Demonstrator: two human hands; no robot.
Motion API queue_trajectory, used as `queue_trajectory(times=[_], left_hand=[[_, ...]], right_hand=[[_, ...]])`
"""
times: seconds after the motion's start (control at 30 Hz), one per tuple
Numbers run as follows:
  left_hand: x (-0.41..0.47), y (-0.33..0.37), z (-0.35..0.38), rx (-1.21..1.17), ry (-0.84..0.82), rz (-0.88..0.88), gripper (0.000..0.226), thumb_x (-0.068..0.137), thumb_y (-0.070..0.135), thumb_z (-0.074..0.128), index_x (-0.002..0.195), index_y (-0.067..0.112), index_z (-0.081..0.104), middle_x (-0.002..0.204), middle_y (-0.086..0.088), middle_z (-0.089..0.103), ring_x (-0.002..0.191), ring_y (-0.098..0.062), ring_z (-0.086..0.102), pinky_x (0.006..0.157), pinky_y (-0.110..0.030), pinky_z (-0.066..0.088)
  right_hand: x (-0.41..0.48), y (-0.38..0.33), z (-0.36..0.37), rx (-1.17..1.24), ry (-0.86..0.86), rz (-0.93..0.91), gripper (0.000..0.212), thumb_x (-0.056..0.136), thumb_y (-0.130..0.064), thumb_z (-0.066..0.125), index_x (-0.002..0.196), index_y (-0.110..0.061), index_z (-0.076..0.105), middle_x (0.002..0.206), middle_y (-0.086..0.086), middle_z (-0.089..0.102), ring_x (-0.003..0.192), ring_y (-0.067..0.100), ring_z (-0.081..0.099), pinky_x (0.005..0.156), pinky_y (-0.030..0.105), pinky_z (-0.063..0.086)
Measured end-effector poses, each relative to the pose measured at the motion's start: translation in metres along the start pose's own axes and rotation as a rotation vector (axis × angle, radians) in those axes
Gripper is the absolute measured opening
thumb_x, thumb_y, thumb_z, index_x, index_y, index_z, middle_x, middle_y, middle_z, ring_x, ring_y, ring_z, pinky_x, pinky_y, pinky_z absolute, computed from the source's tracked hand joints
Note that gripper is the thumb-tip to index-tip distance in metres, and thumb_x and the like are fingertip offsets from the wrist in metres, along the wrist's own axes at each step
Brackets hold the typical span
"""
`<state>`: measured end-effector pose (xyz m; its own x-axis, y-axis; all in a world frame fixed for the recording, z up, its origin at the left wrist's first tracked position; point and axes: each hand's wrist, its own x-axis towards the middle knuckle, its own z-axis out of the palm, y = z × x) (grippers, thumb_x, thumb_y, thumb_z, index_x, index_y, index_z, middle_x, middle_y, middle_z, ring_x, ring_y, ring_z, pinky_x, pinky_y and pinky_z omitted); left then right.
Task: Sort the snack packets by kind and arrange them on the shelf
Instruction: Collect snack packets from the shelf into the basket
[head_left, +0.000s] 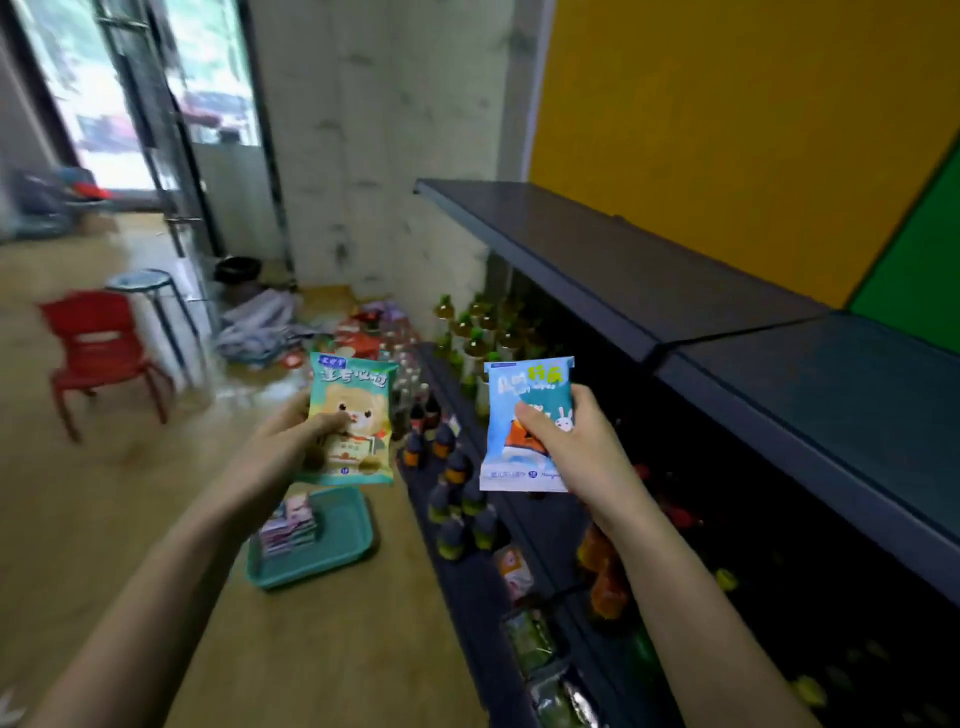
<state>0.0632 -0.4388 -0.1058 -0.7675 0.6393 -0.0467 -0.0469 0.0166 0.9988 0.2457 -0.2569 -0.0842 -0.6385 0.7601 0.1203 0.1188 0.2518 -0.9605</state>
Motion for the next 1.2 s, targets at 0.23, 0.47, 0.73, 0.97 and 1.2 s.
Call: queue_trajectory(times=[0.23, 0.47, 0.73, 0.97, 1.2], left_hand=[[0.014, -0.055, -0.145, -0.021, 0.247, -0.131, 0.014, 0.087, 0.012, 0.058, 0.101, 0.011, 0.060, 0.088, -0.009, 0.073, 0.066, -0.017, 0.068, 0.054, -0.022, 0.056], [0.079, -0.092, -0.253, 0.005, 0.289, -0.233, 0.017, 0.088, 0.014, 0.059, 0.103, 0.007, 0.060, 0.093, -0.013, 0.073, 0.067, -0.017, 0.069, 0.055, -0.023, 0.056], [0.191, -0.134, -0.286, -0.002, 0.330, -0.312, 0.023, 0.087, 0.013, 0.062, 0.104, -0.003, 0.059, 0.101, -0.023, 0.069, 0.084, -0.031, 0.064, 0.079, -0.045, 0.051], [0.312, -0.231, -0.312, -0.052, 0.352, -0.454, 0.022, 0.087, 0.013, 0.061, 0.102, -0.003, 0.059, 0.094, -0.018, 0.072, 0.069, -0.020, 0.070, 0.057, -0.025, 0.057], [0.422, -0.353, -0.330, -0.088, 0.343, -0.613, 0.024, 0.088, 0.007, 0.059, 0.104, -0.009, 0.057, 0.088, -0.018, 0.070, 0.055, -0.010, 0.069, 0.049, -0.018, 0.053]], right_hand=[[0.051, 0.043, 0.159, 0.069, -0.218, 0.109, 0.019, 0.085, -0.023, 0.065, 0.100, -0.021, 0.053, 0.090, -0.012, 0.064, 0.079, 0.002, 0.061, 0.067, 0.021, 0.047], [0.114, 0.075, 0.292, 0.090, -0.304, 0.215, 0.028, 0.085, -0.019, 0.066, 0.110, -0.013, 0.054, 0.102, 0.000, 0.067, 0.092, 0.014, 0.064, 0.082, 0.030, 0.051], [0.201, 0.123, 0.368, 0.083, -0.320, 0.312, 0.028, 0.084, -0.020, 0.067, 0.109, -0.017, 0.054, 0.095, -0.009, 0.067, 0.084, 0.004, 0.065, 0.073, 0.022, 0.052], [0.303, 0.213, 0.448, 0.041, -0.383, 0.365, 0.018, 0.087, -0.017, 0.064, 0.101, -0.024, 0.056, 0.094, -0.008, 0.067, 0.081, 0.002, 0.066, 0.069, 0.018, 0.051], [0.381, 0.327, 0.533, 0.051, -0.419, 0.515, 0.022, 0.088, -0.014, 0.061, 0.102, -0.029, 0.053, 0.099, -0.010, 0.065, 0.090, 0.004, 0.063, 0.073, 0.020, 0.051]])
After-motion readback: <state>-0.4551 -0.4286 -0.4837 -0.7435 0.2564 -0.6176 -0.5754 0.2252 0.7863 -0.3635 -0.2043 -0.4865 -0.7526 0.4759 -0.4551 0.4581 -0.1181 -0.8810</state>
